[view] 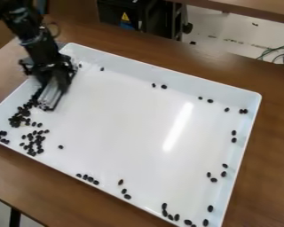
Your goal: Sweep into pile
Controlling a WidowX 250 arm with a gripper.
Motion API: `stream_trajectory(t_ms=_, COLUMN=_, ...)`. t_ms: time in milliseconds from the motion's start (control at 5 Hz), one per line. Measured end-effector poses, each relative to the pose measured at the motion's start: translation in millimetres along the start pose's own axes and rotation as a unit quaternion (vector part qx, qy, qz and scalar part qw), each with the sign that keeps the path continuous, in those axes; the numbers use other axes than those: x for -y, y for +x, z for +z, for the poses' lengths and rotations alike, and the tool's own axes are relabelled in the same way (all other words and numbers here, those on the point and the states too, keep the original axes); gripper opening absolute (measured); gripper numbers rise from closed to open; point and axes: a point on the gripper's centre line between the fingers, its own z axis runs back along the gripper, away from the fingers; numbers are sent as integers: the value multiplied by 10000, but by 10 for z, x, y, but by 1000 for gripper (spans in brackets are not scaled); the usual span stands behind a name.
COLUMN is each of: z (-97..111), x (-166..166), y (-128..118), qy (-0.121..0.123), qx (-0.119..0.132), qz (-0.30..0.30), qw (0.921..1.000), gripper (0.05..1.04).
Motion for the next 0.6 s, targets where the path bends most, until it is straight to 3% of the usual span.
stream_trajectory(t_ms=200, z=133, x=28, y=45, qy=8, qx=168, qz=-10, qw=9999, gripper=357)
stream_trajectory(t_ms=600, z=344, x=589, y=47, qy=-334, qx=463, qz=-453, qw=9973, gripper=357)
